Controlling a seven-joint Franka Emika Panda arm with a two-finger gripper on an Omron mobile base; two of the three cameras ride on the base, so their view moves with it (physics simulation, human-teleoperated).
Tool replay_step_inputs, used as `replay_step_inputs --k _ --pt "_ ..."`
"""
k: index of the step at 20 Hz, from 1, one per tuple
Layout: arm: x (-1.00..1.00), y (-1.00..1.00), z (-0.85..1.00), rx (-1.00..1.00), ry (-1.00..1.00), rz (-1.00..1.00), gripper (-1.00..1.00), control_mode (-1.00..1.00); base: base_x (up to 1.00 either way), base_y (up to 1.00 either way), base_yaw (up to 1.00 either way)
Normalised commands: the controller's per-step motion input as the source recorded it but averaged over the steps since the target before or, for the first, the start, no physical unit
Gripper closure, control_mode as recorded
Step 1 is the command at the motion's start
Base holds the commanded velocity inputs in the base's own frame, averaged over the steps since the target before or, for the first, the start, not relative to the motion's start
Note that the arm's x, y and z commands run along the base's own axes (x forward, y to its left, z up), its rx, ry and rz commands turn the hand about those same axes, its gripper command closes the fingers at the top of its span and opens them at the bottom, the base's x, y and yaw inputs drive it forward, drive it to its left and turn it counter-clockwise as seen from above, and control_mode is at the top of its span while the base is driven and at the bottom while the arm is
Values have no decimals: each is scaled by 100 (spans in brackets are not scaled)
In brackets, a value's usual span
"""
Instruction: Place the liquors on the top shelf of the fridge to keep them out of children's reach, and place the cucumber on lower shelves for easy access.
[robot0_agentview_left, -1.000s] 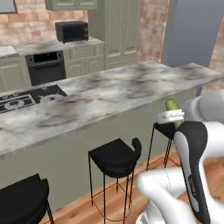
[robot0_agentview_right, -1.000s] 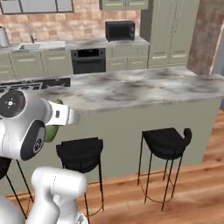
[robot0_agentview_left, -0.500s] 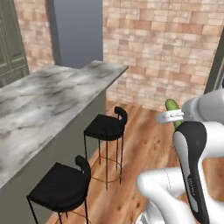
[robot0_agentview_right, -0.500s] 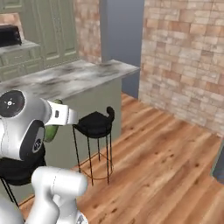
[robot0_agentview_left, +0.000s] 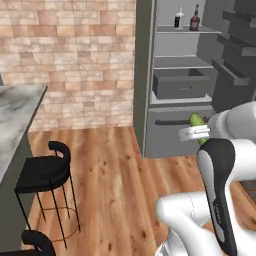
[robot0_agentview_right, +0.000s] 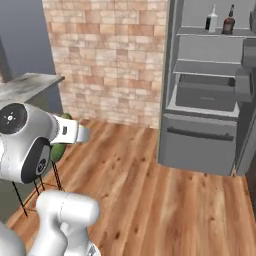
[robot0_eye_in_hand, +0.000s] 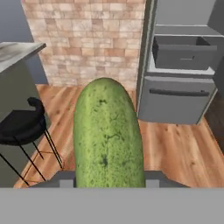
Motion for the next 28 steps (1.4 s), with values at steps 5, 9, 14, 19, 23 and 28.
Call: replay_step_inputs --k 5,9,14,19,23,28 --pt "0 0 0 0 0 0 100 100 5 -51 -52" --pt "0 0 0 0 0 0 100 100 26 -66 -12" --pt "0 0 0 0 0 0 100 100 34 -68 0" --pt "0 0 0 0 0 0 100 100 33 -61 0" --pt "0 0 0 0 0 0 100 100 41 -31 1" --pt "0 0 0 0 0 0 100 100 59 4 0"
